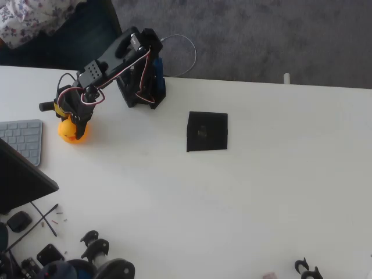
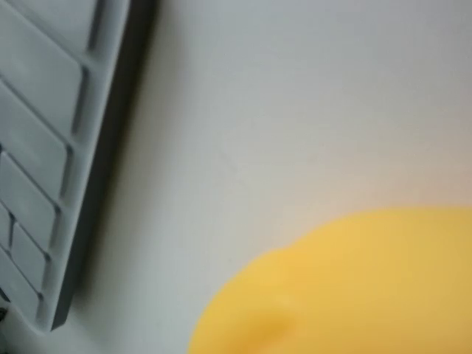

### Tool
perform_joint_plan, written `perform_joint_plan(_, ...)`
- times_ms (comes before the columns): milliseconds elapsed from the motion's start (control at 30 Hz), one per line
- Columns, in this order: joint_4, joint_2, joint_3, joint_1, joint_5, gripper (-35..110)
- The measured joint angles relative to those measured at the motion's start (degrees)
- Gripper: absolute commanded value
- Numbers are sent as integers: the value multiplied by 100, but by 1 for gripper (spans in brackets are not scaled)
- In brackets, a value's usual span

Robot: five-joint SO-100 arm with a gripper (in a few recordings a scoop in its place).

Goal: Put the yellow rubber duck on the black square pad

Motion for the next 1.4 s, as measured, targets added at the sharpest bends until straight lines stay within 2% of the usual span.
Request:
perform_joint_plan(433,53,-18,-229,-9,44,12)
perform_joint_plan(733,53,193,-1063,-510,1011,12)
perform_joint_plan(1100,62,1969,-1116,-2188,2057,12)
perform_joint_plan(1400,70,2760,-1116,-3735,3050,12)
